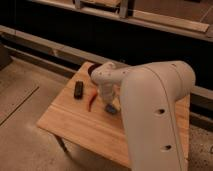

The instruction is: Wipe the white sponge on the table

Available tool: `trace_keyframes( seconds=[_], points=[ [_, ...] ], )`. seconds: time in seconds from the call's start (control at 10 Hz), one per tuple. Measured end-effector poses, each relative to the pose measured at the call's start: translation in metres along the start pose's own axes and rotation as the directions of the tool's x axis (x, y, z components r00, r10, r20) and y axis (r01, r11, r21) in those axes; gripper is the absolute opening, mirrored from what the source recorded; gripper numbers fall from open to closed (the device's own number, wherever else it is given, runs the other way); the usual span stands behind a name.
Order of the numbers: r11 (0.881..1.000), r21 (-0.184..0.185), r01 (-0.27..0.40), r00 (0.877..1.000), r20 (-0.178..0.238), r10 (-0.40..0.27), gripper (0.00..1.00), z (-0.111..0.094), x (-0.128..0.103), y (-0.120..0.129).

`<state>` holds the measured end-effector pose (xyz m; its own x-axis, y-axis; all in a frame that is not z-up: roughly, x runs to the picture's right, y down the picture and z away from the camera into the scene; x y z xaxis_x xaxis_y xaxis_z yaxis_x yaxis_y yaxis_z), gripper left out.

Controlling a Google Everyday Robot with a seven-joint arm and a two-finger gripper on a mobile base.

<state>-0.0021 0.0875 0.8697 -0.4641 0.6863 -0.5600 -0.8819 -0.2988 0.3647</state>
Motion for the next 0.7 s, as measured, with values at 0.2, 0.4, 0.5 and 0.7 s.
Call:
trace_keyframes(
  seconds=[0.2,0.4,0.5,0.7],
  points=[
    [0.999,0.005,0.032,0.999,0.031,-0.032,0.0,-0.013,-0.01,0.024],
    [0.999,0.02,0.042,0.998,0.039,-0.043,0.0,-0.013,-0.021,0.032],
    [0.999,0.026,0.038,0.998,0.04,-0.039,0.0,-0.01,-0.028,0.031],
    [0.999,0.04,-0.002,1.0,0.025,0.001,0.0,-0.001,-0.043,0.013]
  ],
)
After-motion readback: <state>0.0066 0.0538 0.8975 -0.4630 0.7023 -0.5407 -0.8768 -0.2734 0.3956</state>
